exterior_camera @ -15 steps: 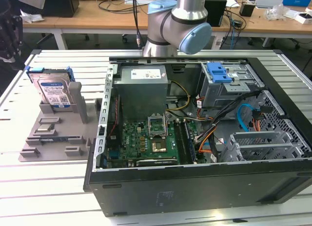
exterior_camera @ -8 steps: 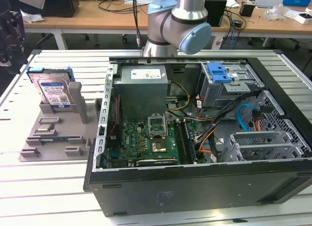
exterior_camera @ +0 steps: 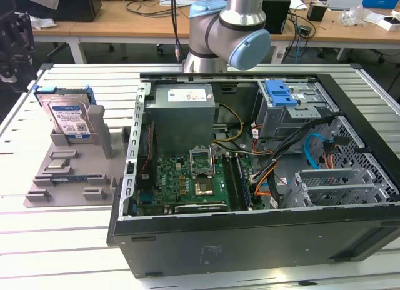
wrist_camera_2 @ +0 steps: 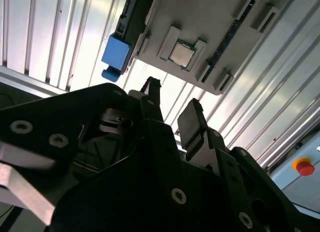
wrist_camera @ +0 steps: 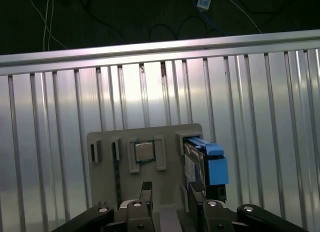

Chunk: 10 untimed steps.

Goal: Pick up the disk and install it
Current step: 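Pick up the disk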

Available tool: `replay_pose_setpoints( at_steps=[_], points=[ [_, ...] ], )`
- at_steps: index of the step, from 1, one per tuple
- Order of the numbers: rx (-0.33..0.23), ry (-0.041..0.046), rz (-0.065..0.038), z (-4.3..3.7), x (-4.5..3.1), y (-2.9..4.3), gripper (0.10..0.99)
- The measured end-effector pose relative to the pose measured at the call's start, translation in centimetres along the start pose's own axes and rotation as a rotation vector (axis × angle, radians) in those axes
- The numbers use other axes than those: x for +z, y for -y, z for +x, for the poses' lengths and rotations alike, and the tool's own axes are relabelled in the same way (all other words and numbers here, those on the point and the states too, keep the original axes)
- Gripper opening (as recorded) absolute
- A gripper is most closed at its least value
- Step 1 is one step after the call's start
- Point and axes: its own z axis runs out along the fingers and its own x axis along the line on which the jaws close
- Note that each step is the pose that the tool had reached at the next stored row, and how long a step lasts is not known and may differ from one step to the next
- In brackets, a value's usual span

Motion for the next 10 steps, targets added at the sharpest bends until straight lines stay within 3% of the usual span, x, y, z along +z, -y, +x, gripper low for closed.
replay_pose_setpoints(
  at_steps=[10],
  points=[
    [0.000,-0.0001,0.000,-0.93,0.30,-0.06,0.420]
  ],
)
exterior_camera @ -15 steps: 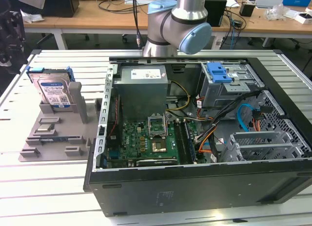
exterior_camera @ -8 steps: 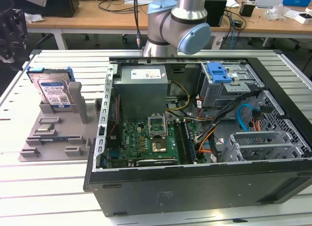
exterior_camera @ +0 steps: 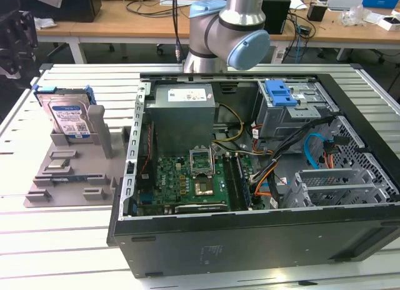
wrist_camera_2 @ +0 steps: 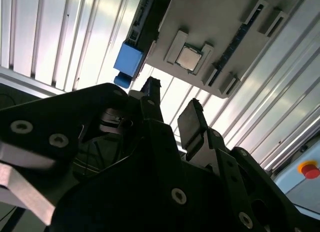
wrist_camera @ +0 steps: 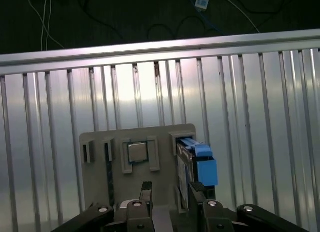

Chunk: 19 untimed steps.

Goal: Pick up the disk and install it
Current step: 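Pick up the disk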

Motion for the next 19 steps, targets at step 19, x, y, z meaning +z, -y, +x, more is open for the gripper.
replay_pose_setpoints(
  at_steps=[19],
  points=[
    [-0.002,-0.0025,0.000,-1.00,2.18,0.51,0.420]
  ],
)
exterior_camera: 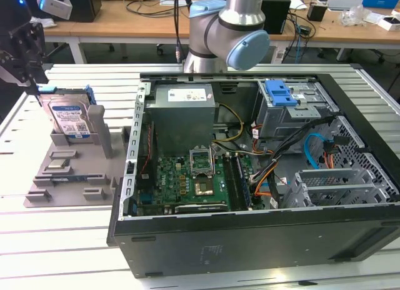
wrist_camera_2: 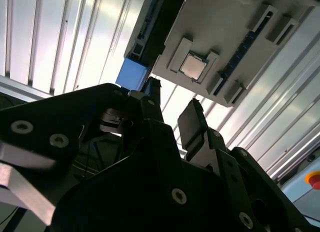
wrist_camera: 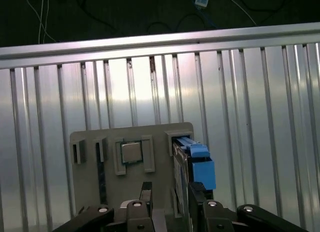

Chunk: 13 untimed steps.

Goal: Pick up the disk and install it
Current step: 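Pick up the disk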

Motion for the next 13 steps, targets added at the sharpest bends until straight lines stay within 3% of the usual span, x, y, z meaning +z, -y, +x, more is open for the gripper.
replay_pose_setpoints(
  at_steps=[6,13],
  points=[
    [-0.015,-0.0006,0.000,-2.66,1.44,0.13,0.420],
    [-0.053,-0.0023,-0.001,-2.91,3.67,0.19,0.420]
  ],
)
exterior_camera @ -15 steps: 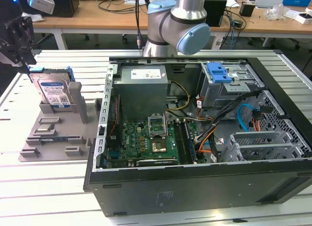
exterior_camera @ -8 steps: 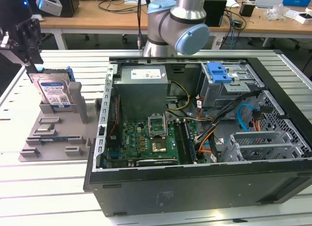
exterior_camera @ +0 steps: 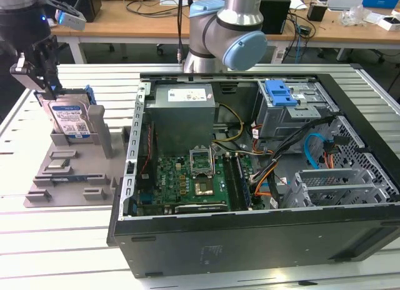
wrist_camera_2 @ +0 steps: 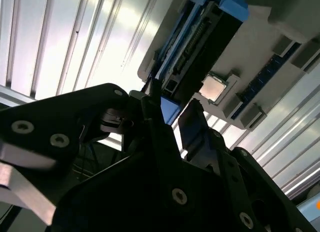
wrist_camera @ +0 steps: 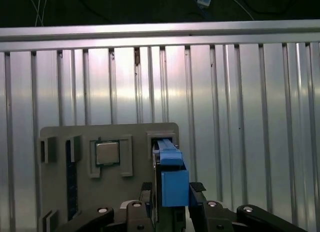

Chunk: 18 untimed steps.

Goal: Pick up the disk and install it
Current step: 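Pick up the disk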

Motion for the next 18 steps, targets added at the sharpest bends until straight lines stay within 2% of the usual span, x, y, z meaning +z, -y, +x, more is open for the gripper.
replay_pose_setpoints(
  at_steps=[9,18],
  points=[
    [-0.009,-0.0003,0.000,0.02,1.08,0.04,0.420],
    [-0.009,-0.0004,0.000,0.03,1.23,0.05,0.420]
  ],
)
